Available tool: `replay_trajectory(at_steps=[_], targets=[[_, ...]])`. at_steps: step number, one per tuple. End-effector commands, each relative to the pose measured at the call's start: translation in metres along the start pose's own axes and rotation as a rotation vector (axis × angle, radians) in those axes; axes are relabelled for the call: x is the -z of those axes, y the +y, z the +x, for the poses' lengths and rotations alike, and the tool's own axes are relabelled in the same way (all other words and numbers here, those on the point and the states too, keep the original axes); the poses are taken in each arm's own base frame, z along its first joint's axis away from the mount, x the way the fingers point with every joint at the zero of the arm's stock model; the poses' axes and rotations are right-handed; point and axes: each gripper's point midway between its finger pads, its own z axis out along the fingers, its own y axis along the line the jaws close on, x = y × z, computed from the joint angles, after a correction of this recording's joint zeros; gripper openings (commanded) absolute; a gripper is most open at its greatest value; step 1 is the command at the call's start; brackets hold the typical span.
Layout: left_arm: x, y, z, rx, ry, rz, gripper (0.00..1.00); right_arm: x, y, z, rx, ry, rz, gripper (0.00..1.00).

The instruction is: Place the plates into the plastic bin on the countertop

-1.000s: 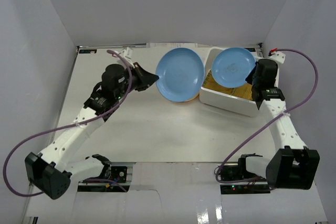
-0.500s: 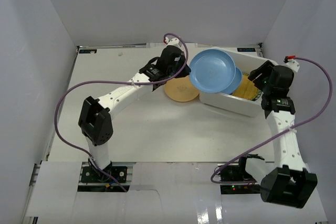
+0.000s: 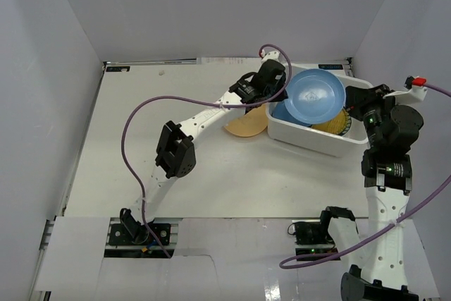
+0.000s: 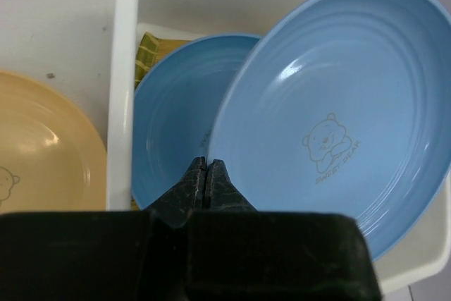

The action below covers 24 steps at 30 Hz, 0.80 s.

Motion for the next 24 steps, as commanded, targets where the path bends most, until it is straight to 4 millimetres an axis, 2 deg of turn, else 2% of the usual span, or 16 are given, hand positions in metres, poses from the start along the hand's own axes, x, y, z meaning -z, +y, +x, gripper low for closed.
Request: replay_trajectory(at_steps=[1, 3, 4, 7, 8, 10, 12, 13, 14, 16, 17, 18, 19, 21, 22, 24], targets=[[0.013, -0.003, -0.028, 0.044, -0.067, -0.023, 0.0, 0.009, 0.016, 0.003, 0.025, 0.033, -0.081, 0.18], [0.011, -0.002, -0.027, 0.056, -0.07, -0.028, 0.02, 0.011, 0.013, 0.009, 0.036, 0.046, -0.078, 0.21], [0.011, -0.002, -0.028, 0.062, -0.073, -0.025, 0.16, 0.011, 0.013, 0.012, 0.039, 0.058, -0.084, 0.22], [0.023, -0.022, -0.043, 0.074, -0.106, 0.055, 0.4, 0.01, 0.012, 0.032, 0.053, 0.132, -0.12, 0.29], [0.028, -0.025, -0.047, 0.075, -0.115, 0.069, 0.57, 0.011, 0.013, 0.036, 0.055, 0.147, -0.132, 0.31], [0.055, -0.042, -0.078, 0.075, -0.192, 0.131, 0.71, 0.012, 0.007, 0.045, 0.063, 0.162, -0.122, 0.32], [0.071, -0.04, -0.093, 0.079, -0.229, 0.143, 0.82, 0.013, 0.003, 0.049, 0.066, 0.164, -0.114, 0.34], [0.079, -0.038, -0.101, 0.081, -0.244, 0.146, 0.82, 0.012, -0.001, 0.055, 0.063, 0.176, -0.107, 0.35], [0.105, -0.041, -0.12, 0.092, -0.283, 0.169, 0.82, 0.012, -0.002, 0.058, 0.062, 0.179, -0.107, 0.36], [0.106, -0.006, -0.114, 0.101, -0.268, 0.118, 0.82, 0.012, -0.006, 0.067, 0.049, 0.199, -0.107, 0.37], [0.126, 0.009, -0.131, 0.122, -0.306, 0.105, 0.82, 0.012, -0.006, 0.069, 0.046, 0.203, -0.11, 0.38], [0.131, 0.021, -0.132, 0.139, -0.319, 0.096, 0.81, 0.012, -0.007, 0.071, 0.044, 0.206, -0.112, 0.38], [0.117, 0.058, -0.097, 0.15, -0.248, 0.03, 0.79, 0.012, -0.007, 0.073, 0.036, 0.21, -0.115, 0.38], [0.127, 0.094, -0.096, 0.215, -0.259, 0.005, 0.77, 0.013, -0.005, 0.075, 0.028, 0.21, -0.13, 0.38], [0.118, 0.128, -0.062, 0.23, -0.191, -0.059, 0.75, 0.014, -0.004, 0.076, 0.025, 0.209, -0.137, 0.38], [0.113, 0.172, -0.031, 0.267, -0.138, -0.135, 0.74, 0.017, 0.0, 0.076, 0.023, 0.211, -0.157, 0.39]])
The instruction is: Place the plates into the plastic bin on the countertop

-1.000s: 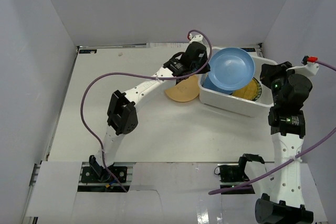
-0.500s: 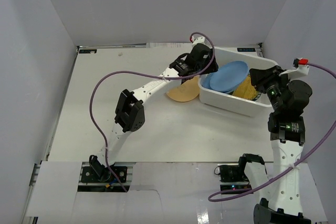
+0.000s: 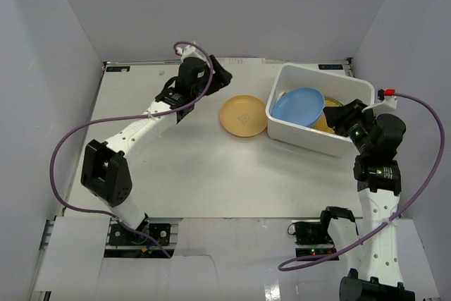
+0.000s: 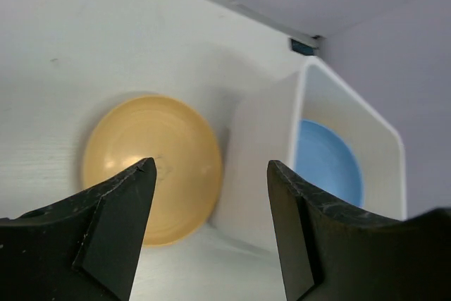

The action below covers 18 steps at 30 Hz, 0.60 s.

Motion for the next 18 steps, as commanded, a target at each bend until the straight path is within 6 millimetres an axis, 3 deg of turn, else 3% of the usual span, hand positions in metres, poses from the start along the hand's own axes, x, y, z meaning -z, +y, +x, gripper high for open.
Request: replay_trajectory(at_steps=[1, 3, 4, 6, 7, 9, 11, 14, 15, 16, 17, 18], targets=[[-0.014, 0.069, 0.049, 0.049, 0.109, -0.107, 0.74, 0.006, 0.018, -0.008, 0.024, -0.033, -0.082, 0.39], [-0.022, 0.107, 0.079, 0.059, 0.184, -0.177, 0.74, 0.007, 0.022, -0.005, 0.02, -0.023, -0.106, 0.4], [-0.026, 0.117, 0.088, 0.057, 0.208, -0.195, 0.74, 0.008, 0.023, -0.003, 0.018, -0.016, -0.116, 0.4], [-0.036, 0.126, 0.103, 0.053, 0.255, -0.202, 0.73, 0.009, 0.026, 0.003, 0.012, 0.003, -0.141, 0.4], [-0.047, 0.14, 0.119, 0.045, 0.291, -0.228, 0.73, 0.01, 0.027, 0.004, 0.013, 0.007, -0.148, 0.4], [-0.057, 0.138, 0.128, 0.047, 0.331, -0.211, 0.69, 0.01, 0.027, 0.009, 0.01, 0.021, -0.158, 0.4], [-0.067, 0.152, 0.143, 0.042, 0.362, -0.241, 0.66, 0.011, 0.027, 0.012, 0.009, 0.028, -0.163, 0.4], [-0.076, 0.167, 0.149, 0.022, 0.359, -0.297, 0.44, 0.011, 0.027, 0.018, 0.003, 0.038, -0.171, 0.4], [-0.074, 0.178, 0.148, 0.012, 0.34, -0.338, 0.19, 0.009, 0.025, 0.02, -0.002, 0.044, -0.17, 0.4], [-0.073, 0.183, 0.148, 0.006, 0.333, -0.354, 0.07, 0.009, 0.024, 0.023, -0.007, 0.05, -0.172, 0.4], [-0.069, 0.184, 0.142, 0.004, 0.315, -0.367, 0.0, 0.008, 0.025, 0.023, -0.007, 0.054, -0.177, 0.4], [-0.063, 0.193, 0.142, 0.001, 0.307, -0.395, 0.0, 0.007, 0.024, 0.025, -0.012, 0.057, -0.179, 0.4]])
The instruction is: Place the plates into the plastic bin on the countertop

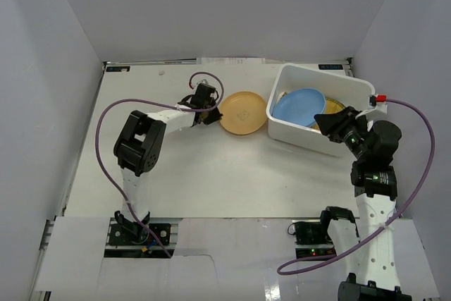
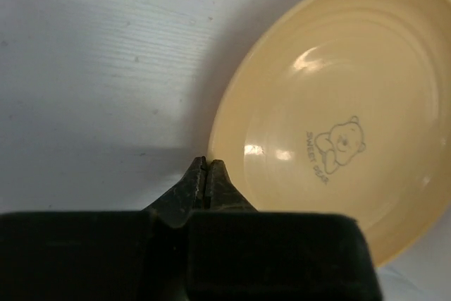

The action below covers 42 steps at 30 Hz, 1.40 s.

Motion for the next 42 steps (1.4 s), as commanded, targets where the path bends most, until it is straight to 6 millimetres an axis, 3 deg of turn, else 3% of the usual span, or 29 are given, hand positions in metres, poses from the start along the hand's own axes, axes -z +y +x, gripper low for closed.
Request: replay_trajectory(at_steps=[1, 2, 3, 4, 5, 6, 7, 8, 9, 10, 11, 12, 13, 15, 16, 21, 25, 27, 30, 32, 34, 38, 39, 42], targets=[[0.014, 0.014, -0.005, -0.003, -0.04, -0.051, 0.0, -0.003, 0.008, 0.001, 0.006, -0.004, -0.055, 0.4], [0.032, 0.009, -0.022, 0.011, -0.083, -0.03, 0.0, -0.006, 0.009, 0.002, 0.007, 0.001, -0.069, 0.4], [0.041, 0.021, -0.016, 0.021, -0.084, -0.047, 0.0, -0.008, 0.011, 0.004, 0.01, 0.009, -0.084, 0.41], [0.053, 0.019, -0.027, 0.036, -0.145, -0.025, 0.0, -0.012, 0.018, 0.012, 0.015, 0.045, -0.124, 0.46], [0.089, 0.004, -0.049, 0.047, -0.231, 0.037, 0.0, -0.015, 0.023, 0.013, 0.029, 0.052, -0.147, 0.51], [0.099, 0.016, -0.04, 0.055, -0.241, 0.029, 0.0, -0.018, 0.028, 0.017, 0.043, 0.072, -0.161, 0.56], [0.135, 0.002, -0.061, 0.08, -0.333, 0.09, 0.0, -0.025, 0.041, 0.029, 0.08, 0.122, -0.187, 0.67], [0.149, 0.0, -0.065, 0.089, -0.361, 0.117, 0.0, -0.029, 0.048, 0.035, 0.101, 0.142, -0.191, 0.74], [0.163, -0.003, -0.066, 0.091, -0.379, 0.146, 0.0, -0.033, 0.056, 0.041, 0.125, 0.163, -0.203, 0.8], [0.171, 0.0, -0.058, 0.088, -0.375, 0.162, 0.0, -0.04, 0.07, 0.061, 0.149, 0.222, -0.218, 0.89], [0.185, -0.007, -0.062, 0.078, -0.407, 0.202, 0.0, -0.043, 0.081, 0.062, 0.176, 0.227, -0.237, 0.91], [0.213, -0.016, -0.07, 0.074, -0.461, 0.26, 0.0, -0.046, 0.089, 0.068, 0.188, 0.241, -0.249, 0.93], [0.221, -0.021, -0.062, 0.056, -0.463, 0.292, 0.0, -0.051, 0.098, 0.08, 0.202, 0.268, -0.255, 0.96], [0.245, -0.031, -0.06, 0.031, -0.482, 0.359, 0.0, -0.055, 0.115, 0.082, 0.219, 0.266, -0.279, 0.98], [0.247, -0.034, -0.052, 0.015, -0.465, 0.379, 0.0, -0.06, 0.122, 0.093, 0.232, 0.293, -0.285, 0.98], [0.258, -0.038, -0.04, -0.015, -0.441, 0.426, 0.0, -0.073, 0.145, 0.101, 0.272, 0.311, -0.277, 0.97], [0.262, -0.033, -0.04, -0.016, -0.455, 0.408, 0.0, -0.073, 0.153, 0.1, 0.255, 0.296, -0.299, 0.88], [0.266, -0.023, -0.05, 0.019, -0.494, 0.35, 0.0, -0.069, 0.152, 0.1, 0.264, 0.293, -0.305, 0.85], [0.275, -0.019, -0.066, 0.046, -0.538, 0.291, 0.0, -0.049, 0.146, 0.088, 0.28, 0.238, -0.307, 0.91], [0.275, -0.024, -0.072, 0.038, -0.545, 0.285, 0.0, -0.041, 0.151, 0.078, 0.272, 0.192, -0.334, 0.96], [0.277, -0.037, -0.072, 0.026, -0.526, 0.335, 0.0, -0.037, 0.157, 0.061, 0.275, 0.14, -0.343, 0.95], [0.276, -0.048, -0.058, -0.007, -0.494, 0.393, 0.0, -0.054, 0.145, 0.043, 0.333, 0.093, -0.22, 0.92], [0.28, -0.049, -0.058, -0.009, -0.499, 0.41, 0.0, -0.061, 0.135, 0.039, 0.345, 0.075, -0.153, 0.94], [0.281, -0.05, -0.05, -0.038, -0.478, 0.435, 0.0, -0.07, 0.135, 0.028, 0.367, 0.052, -0.13, 0.99]])
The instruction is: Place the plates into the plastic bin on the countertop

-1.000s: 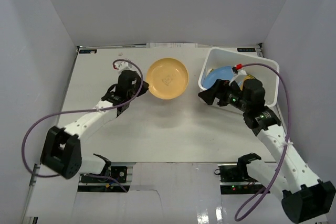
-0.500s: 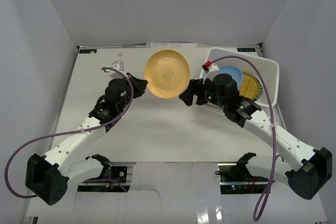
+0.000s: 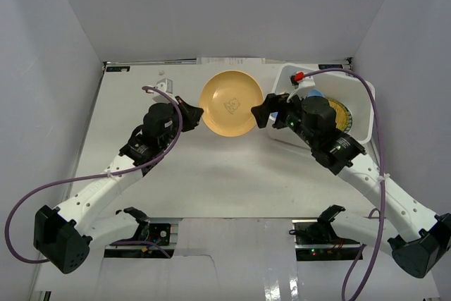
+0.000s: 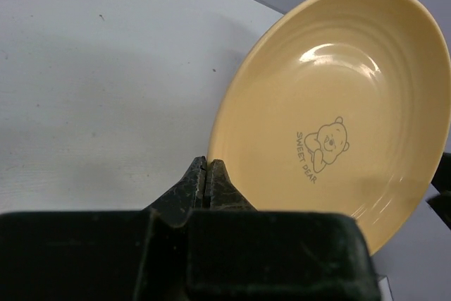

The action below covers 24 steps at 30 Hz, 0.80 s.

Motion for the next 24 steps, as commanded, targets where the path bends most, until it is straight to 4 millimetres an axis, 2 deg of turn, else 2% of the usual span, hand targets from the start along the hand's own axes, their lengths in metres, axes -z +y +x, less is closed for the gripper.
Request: replay_trajectory(at_steps=[1, 2, 4, 6, 8, 9, 10, 11, 13, 14, 15, 16, 17, 18, 19, 20, 22, 23, 24], targets=[[0.012, -0.025, -0.01, -0.006, -0.017, 0.113, 0.0, -0.008, -0.01, -0.029, 0.048, -0.072, 0.073, 0.95], [0.013, -0.025, -0.009, -0.01, -0.012, 0.119, 0.0, -0.009, -0.005, -0.036, 0.045, -0.079, 0.056, 0.92], [0.014, -0.028, -0.008, -0.005, -0.006, 0.134, 0.0, -0.02, -0.005, -0.029, 0.041, -0.047, 0.058, 0.88], [0.018, -0.032, -0.007, -0.006, 0.006, 0.158, 0.0, -0.025, -0.013, -0.027, 0.021, -0.048, 0.106, 0.72], [0.022, -0.037, -0.007, -0.014, 0.015, 0.185, 0.0, -0.026, -0.017, -0.027, 0.017, -0.051, 0.126, 0.48], [0.023, -0.037, -0.006, -0.022, 0.018, 0.185, 0.0, -0.026, -0.02, -0.028, 0.009, -0.058, 0.146, 0.27], [0.025, -0.038, -0.007, -0.024, 0.02, 0.192, 0.06, -0.025, -0.021, -0.031, 0.006, -0.066, 0.151, 0.19], [0.027, -0.041, -0.006, -0.026, 0.028, 0.204, 0.23, -0.024, -0.025, -0.034, 0.004, -0.076, 0.169, 0.08], [0.032, -0.046, -0.009, -0.042, 0.025, 0.234, 0.44, -0.021, -0.03, -0.046, -0.003, -0.106, 0.192, 0.08], [0.035, -0.052, -0.012, -0.053, 0.029, 0.256, 0.58, -0.018, -0.041, -0.055, -0.005, -0.129, 0.235, 0.08], [0.041, -0.055, -0.007, -0.066, 0.064, 0.275, 0.78, -0.015, -0.049, -0.061, -0.004, -0.144, 0.263, 0.08], [0.043, -0.055, -0.006, -0.091, 0.075, 0.277, 0.84, -0.01, -0.057, -0.075, 0.001, -0.171, 0.294, 0.08], [0.049, -0.056, -0.009, -0.107, 0.077, 0.282, 0.88, -0.003, -0.081, -0.082, 0.002, -0.183, 0.383, 0.08], [0.054, -0.053, -0.006, -0.123, 0.105, 0.261, 0.97, 0.002, -0.094, -0.087, 0.007, -0.192, 0.435, 0.08], [0.059, -0.051, -0.006, -0.138, 0.112, 0.255, 0.98, 0.008, -0.106, -0.095, 0.016, -0.205, 0.482, 0.08], [0.068, -0.05, -0.01, -0.167, 0.101, 0.262, 0.98, 0.018, -0.132, -0.097, 0.013, -0.202, 0.569, 0.08], [0.076, -0.038, -0.005, -0.19, 0.117, 0.225, 0.98, 0.026, -0.157, -0.093, 0.007, -0.189, 0.647, 0.08], [0.083, -0.033, -0.005, -0.205, 0.113, 0.214, 0.98, 0.035, -0.177, -0.093, -0.002, -0.197, 0.712, 0.08], [0.084, -0.024, -0.004, -0.212, 0.107, 0.187, 0.98, 0.039, -0.186, -0.091, -0.006, -0.198, 0.742, 0.08]])
